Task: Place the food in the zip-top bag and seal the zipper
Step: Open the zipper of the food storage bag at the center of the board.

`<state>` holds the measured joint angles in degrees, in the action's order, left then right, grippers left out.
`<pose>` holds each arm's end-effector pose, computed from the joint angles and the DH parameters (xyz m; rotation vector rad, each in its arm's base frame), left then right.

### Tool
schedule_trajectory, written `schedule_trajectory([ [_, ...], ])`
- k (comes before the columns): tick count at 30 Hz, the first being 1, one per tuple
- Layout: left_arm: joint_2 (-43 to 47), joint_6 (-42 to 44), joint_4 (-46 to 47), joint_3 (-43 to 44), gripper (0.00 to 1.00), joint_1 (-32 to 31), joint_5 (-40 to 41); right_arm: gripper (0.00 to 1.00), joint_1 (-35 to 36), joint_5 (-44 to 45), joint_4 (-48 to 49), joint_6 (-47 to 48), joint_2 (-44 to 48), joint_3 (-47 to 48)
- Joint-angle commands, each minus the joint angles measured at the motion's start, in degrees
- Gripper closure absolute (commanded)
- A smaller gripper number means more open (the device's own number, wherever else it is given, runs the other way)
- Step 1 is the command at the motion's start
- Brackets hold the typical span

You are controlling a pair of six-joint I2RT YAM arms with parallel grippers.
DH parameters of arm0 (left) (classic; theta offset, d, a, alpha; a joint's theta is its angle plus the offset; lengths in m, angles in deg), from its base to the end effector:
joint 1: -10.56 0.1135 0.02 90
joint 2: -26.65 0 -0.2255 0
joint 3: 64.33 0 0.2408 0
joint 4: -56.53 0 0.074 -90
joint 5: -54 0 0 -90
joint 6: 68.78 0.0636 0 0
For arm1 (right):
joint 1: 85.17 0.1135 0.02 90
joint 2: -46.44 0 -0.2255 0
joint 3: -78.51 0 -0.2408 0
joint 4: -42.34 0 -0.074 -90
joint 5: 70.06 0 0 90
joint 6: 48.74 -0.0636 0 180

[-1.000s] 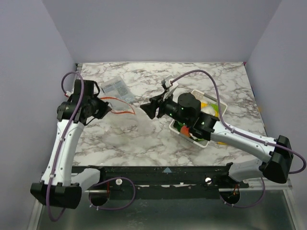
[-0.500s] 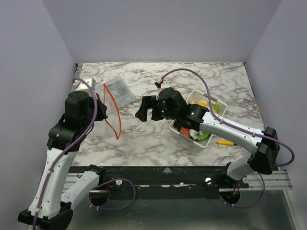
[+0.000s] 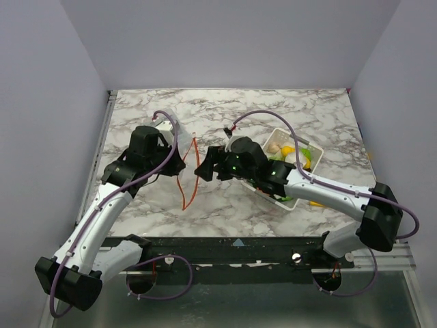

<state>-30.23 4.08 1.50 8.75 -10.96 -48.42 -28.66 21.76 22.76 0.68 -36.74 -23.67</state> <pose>0.2127 -0.0986 0.2842 0.2074 2.2912 -0.6000 0.1991 0.2972 0.2569 -0.2785 2.1491 1.0131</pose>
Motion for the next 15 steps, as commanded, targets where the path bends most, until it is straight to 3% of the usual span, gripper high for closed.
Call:
schedule_trajectory([
  [1,0.4,3.0,5.4,-1.1,1.00,-0.6,-4.0,0.20,-0.1,2.7,1.9,-0.2,-3.8,2.4],
  [4,0.6,3.3,7.5,-2.6,1.00,-0.7,-5.3,0.25,-0.1,1.6,2.6,-0.2,-6.2,3.4],
  [7,0.7,3.9,8.5,-4.2,1.00,-0.8,-5.1,0.48,0.1,1.9,4.0,-0.8,-7.5,3.0],
  [12,2.3,4.6,8.3,-6.0,1.00,-1.0,-3.5,0.98,0.1,2.1,4.6,-2.2,-9.7,3.5],
  [15,2.7,4.8,8.3,-6.3,1.00,-1.8,-1.5,1.00,0.6,2.1,7.5,-2.8,-9.7,2.8],
])
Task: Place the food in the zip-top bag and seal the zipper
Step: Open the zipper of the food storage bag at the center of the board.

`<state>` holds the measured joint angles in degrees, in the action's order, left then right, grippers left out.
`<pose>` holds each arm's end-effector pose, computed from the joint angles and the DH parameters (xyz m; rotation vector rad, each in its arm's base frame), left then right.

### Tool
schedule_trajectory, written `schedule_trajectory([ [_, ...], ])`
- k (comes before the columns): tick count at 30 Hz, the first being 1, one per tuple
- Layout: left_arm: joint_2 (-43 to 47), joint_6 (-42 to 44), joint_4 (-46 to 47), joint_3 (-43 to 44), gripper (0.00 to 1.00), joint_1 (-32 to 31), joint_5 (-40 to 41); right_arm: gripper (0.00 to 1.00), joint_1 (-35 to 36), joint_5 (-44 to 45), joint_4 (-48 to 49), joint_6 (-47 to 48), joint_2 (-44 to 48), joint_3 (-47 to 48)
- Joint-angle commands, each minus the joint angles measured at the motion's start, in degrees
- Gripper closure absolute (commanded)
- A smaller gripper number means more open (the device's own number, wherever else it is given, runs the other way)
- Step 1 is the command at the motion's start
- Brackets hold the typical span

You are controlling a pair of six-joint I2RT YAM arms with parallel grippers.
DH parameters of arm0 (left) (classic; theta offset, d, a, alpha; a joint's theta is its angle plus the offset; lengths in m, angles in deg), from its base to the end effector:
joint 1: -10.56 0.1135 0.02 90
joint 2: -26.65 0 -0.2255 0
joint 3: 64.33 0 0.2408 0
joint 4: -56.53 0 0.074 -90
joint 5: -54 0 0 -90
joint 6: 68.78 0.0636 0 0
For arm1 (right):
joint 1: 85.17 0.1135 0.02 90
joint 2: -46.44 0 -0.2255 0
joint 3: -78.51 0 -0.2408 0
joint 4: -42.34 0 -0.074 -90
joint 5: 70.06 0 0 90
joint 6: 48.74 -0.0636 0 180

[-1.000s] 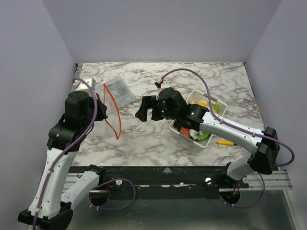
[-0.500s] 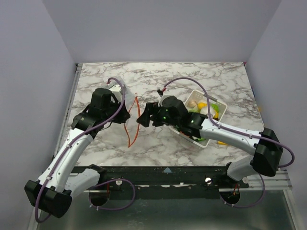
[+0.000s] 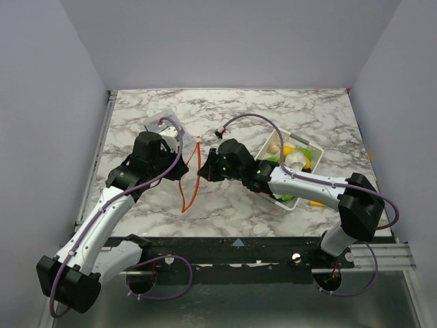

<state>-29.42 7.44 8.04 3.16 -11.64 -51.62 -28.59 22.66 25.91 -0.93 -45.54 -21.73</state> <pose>0.2140 -0.1058 0.2668 0.3201 2.2448 -0.6429 0.2139 0.3187 0.2220 -0.2481 2.2163 0.9696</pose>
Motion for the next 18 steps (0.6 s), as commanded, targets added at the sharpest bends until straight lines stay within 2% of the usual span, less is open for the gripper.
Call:
schedule_trajectory([
  [1,1.8,1.6,1.6,-0.7,1.00,-1.4,2.7,1.00,0.6,0.9,5.3,-1.7,-0.5,0.1],
  [5,2.1,2.0,0.5,-0.7,0.88,-2.4,6.9,1.00,0.7,0.5,7.4,-4.3,1.3,-2.4],
  [8,2.9,2.2,0.2,-1.1,0.73,-3.6,8.8,1.00,0.7,0.1,7.7,-5.7,2.3,-3.6],
  [10,3.1,2.3,-0.2,-1.0,0.69,-4.5,9.5,0.99,0.6,-0.7,9.1,-6.8,2.9,-5.1],
  [12,3.2,2.4,-0.9,-0.6,0.75,-6.3,10.7,1.00,0.7,-1.3,9.9,-7.8,3.2,-6.3],
  [15,2.9,1.7,-4.0,0.8,1.00,-9.9,14.3,0.99,0.6,-4.1,9.5,-9.4,3.7,-7.3],
  [18,2.9,0.7,-8.3,2.4,1.00,-12.1,15.1,0.99,0.7,-5.0,10.1,-9.6,5.6,-9.4],
])
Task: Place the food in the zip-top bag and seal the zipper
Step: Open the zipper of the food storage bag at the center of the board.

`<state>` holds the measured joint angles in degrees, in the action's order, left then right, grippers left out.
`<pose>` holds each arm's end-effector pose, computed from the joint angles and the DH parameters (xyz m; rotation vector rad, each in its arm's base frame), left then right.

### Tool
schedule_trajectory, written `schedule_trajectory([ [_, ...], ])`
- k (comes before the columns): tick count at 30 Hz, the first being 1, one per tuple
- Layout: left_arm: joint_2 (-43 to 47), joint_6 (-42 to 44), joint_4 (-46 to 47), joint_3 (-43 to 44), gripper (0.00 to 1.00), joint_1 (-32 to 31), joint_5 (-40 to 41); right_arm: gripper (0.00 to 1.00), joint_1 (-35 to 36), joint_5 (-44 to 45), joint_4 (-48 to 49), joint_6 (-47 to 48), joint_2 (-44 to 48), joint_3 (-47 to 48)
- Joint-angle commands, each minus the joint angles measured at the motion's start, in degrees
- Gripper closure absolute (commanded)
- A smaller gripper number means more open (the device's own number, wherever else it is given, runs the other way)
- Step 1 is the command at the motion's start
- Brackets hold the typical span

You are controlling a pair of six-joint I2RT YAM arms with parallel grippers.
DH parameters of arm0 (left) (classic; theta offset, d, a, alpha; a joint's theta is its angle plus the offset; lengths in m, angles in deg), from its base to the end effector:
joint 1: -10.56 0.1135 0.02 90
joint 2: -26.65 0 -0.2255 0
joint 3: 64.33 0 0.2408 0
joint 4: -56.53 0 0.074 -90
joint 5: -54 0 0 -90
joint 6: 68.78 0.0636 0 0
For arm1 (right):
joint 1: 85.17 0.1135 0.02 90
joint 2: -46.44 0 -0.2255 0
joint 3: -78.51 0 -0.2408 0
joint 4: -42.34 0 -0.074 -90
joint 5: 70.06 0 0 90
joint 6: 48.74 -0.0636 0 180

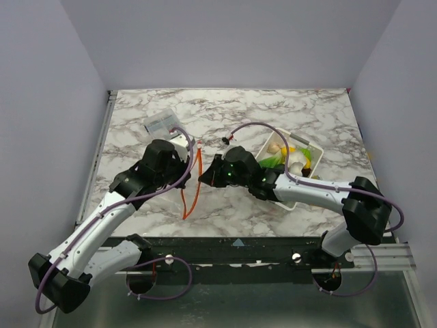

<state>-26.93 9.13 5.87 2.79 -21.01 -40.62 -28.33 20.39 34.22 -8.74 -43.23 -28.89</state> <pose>0.1931 -0.1247 0.2684 0.4277 2.2234 -0.5034 0.2047 0.3123 0.2097 -0.1267 2.2132 1.1248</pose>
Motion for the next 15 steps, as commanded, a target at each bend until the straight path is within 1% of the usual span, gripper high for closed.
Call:
schedule_trajectory([
  [1,0.4,-2.1,-7.2,3.5,1.00,-2.7,3.3,1.00,0.4,-2.4,1.2,-1.2,4.0,-2.8],
  [5,0.3,-8.0,-9.5,5.3,1.00,-2.7,-3.1,1.00,0.4,-0.7,-3.1,1.7,6.9,-4.8],
  [8,-1.3,-12.0,-9.8,6.9,1.00,-2.7,-7.7,1.00,0.3,2.0,-5.7,3.1,9.7,-6.9],
  [10,-3.2,-12.4,-8.9,7.9,1.00,-2.7,-10.7,1.00,0.3,3.8,-7.6,3.2,11.3,-8.0],
  [13,-7.8,-11.7,-9.2,11.0,1.00,-2.7,-11.3,1.00,0.2,6.5,-9.5,4.0,12.3,-8.4],
  [15,-11.1,-10.2,-10.2,13.7,1.00,-2.7,-10.2,0.98,0.2,8.2,-11.4,4.7,12.1,-7.6],
])
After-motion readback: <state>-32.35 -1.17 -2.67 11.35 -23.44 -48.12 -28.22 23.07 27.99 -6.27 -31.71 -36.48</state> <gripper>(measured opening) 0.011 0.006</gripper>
